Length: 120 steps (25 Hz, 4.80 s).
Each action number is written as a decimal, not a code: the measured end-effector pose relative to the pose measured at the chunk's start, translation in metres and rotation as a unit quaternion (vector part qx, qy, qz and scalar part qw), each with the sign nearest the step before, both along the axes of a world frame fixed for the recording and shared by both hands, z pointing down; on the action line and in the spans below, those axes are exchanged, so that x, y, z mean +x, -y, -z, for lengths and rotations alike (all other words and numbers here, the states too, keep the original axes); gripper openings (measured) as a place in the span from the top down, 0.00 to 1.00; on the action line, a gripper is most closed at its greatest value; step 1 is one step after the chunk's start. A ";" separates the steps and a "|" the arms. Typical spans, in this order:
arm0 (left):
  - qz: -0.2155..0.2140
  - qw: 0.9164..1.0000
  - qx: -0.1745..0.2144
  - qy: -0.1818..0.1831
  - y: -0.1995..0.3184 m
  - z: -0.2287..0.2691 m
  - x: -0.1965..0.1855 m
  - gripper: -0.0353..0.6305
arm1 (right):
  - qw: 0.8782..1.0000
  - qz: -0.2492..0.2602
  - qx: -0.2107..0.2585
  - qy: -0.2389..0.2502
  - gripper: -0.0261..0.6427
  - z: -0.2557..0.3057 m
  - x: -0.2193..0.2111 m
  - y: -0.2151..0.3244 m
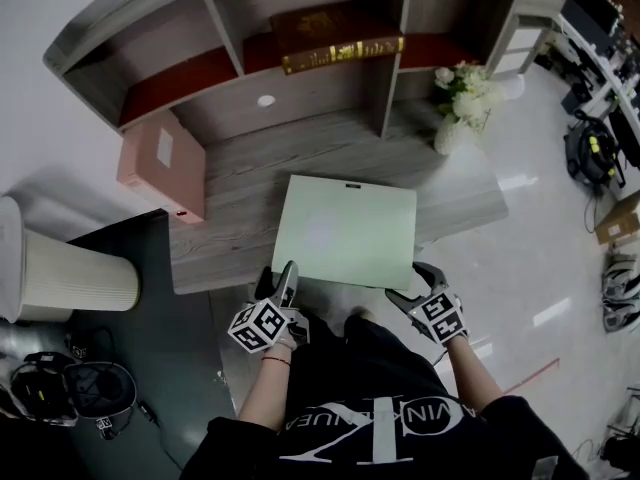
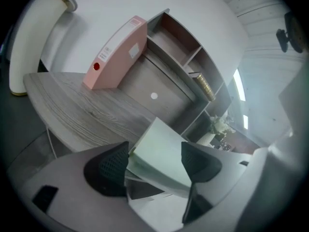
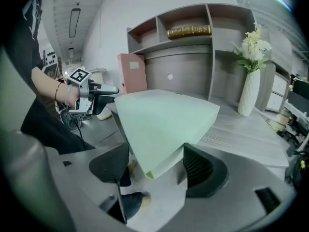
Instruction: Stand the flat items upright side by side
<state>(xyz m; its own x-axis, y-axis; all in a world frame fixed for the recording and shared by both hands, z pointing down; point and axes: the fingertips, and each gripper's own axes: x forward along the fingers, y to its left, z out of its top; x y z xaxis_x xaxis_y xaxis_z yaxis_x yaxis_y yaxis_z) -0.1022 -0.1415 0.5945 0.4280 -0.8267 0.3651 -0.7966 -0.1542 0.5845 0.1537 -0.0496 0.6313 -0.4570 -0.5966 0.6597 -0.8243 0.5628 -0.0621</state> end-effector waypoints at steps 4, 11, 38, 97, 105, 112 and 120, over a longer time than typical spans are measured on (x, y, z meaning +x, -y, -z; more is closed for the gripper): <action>0.044 0.998 -0.045 0.021 -0.021 -0.015 0.005 0.46 | 1.000 0.007 0.002 -0.002 0.42 0.000 0.000 0.004; 0.011 0.985 -0.109 -0.134 -0.038 -0.041 0.064 0.39 | 1.000 0.009 0.004 0.001 0.42 -0.001 -0.001 0.005; 0.047 0.904 -0.140 -0.401 -0.018 -0.060 0.127 0.45 | 0.996 0.055 0.062 -0.030 0.31 0.040 -0.015 0.010; 0.086 0.987 0.044 0.130 0.056 0.100 -0.121 0.51 | 0.942 0.320 0.045 0.092 0.39 0.067 -0.328 0.118; 0.078 0.982 0.044 0.166 0.067 0.100 -0.133 0.50 | 0.937 0.336 0.041 0.089 0.40 0.063 -0.346 0.132; 0.069 0.976 0.042 0.201 0.076 0.101 -0.148 0.49 | 0.931 0.350 0.043 0.094 0.40 0.061 -0.368 0.143; 0.045 0.971 0.040 0.233 0.093 0.101 -0.162 0.48 | 0.929 0.354 0.045 0.099 0.40 0.058 -0.390 0.163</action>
